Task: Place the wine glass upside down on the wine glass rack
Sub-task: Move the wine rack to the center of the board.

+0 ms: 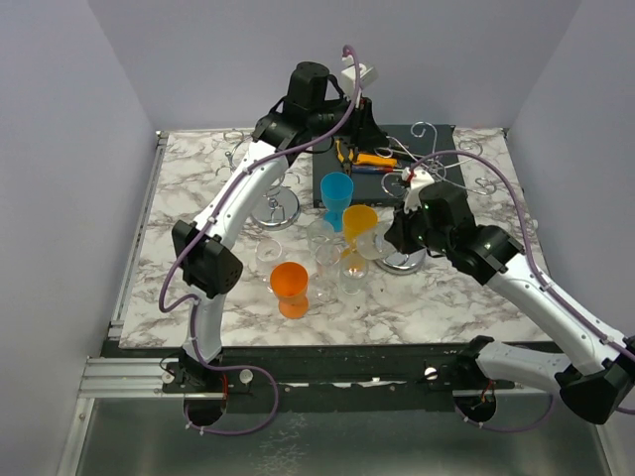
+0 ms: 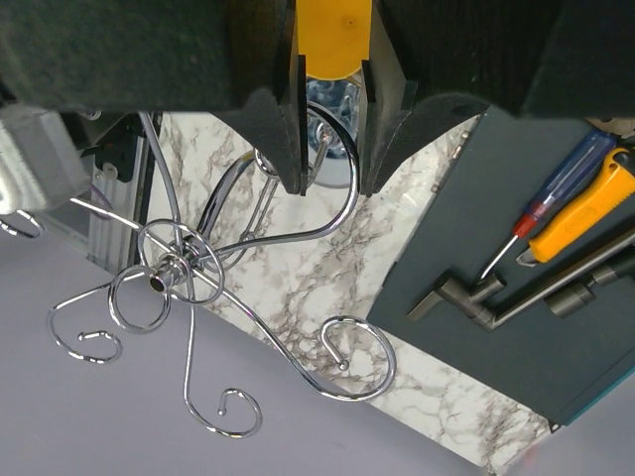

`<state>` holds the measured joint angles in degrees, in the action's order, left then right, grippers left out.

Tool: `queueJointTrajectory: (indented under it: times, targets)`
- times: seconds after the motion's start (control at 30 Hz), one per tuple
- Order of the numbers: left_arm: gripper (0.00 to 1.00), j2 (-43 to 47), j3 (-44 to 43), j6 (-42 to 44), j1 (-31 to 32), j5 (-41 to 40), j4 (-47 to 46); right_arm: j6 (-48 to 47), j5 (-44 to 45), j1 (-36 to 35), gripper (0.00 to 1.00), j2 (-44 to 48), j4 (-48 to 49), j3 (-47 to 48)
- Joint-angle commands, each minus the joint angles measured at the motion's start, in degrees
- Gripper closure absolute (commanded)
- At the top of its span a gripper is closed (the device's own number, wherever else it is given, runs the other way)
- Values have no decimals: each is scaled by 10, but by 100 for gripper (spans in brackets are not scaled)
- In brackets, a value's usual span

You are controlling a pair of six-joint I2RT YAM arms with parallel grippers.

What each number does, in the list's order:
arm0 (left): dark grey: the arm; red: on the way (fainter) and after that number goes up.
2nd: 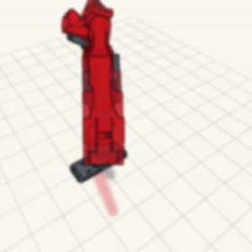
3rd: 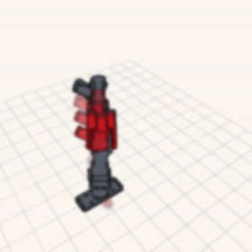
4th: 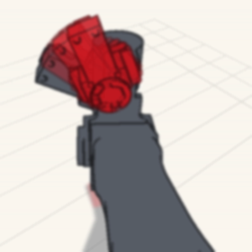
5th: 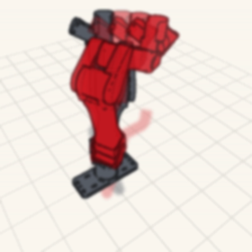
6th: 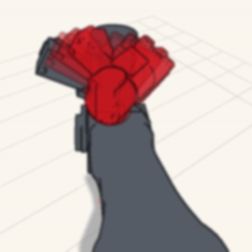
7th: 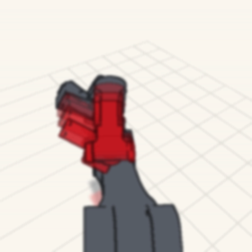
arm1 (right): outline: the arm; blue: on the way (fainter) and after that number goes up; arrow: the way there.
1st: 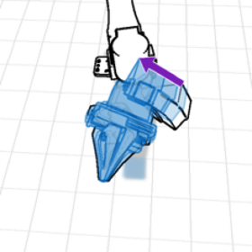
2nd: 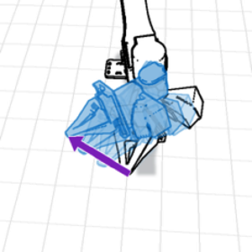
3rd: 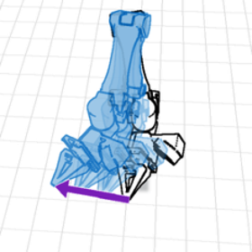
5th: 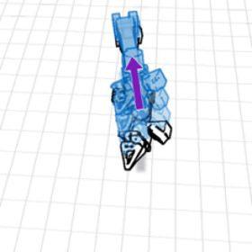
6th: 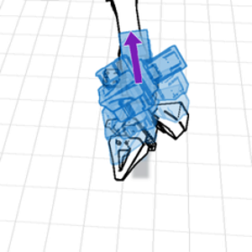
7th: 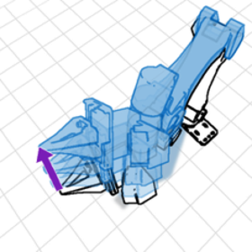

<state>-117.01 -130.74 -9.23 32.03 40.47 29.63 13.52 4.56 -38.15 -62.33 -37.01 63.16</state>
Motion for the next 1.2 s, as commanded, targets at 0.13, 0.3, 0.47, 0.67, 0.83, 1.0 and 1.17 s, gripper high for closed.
queueJointTrajectory:
  times: [0.13, 0.3, 0.47, 0.67, 0.83, 1.0, 1.17]
  targets:
    - [100, 50, 64, 51, -11, -28, -49, -10, -104, 7, 100, 48, 8, 34]
    - [100, 66, 82, 60, -5, -21, -48, -13, -144, 8, 100, 76, -23, 46]
    - [100, 69, 84, 58, -2, -34, -49, -12, -191, 7, 100, 96, -30, 67]
    - [84, 75, 80, 45, -2, -49, -48, -16, -228, 7, 100, 93, -49, 121]
    - [51, 88, 95, 39, -2, -59, -48, -21, -244, 7, 100, 80, -60, 150]
    - [2, 110, 95, 40, -2, -88, -34, -21, -258, 7, 100, 72, -45, 180]
    - [1, 141, 83, 42, -3, -123, -1, -27, -262, 7, 100, 50, -38, 217]
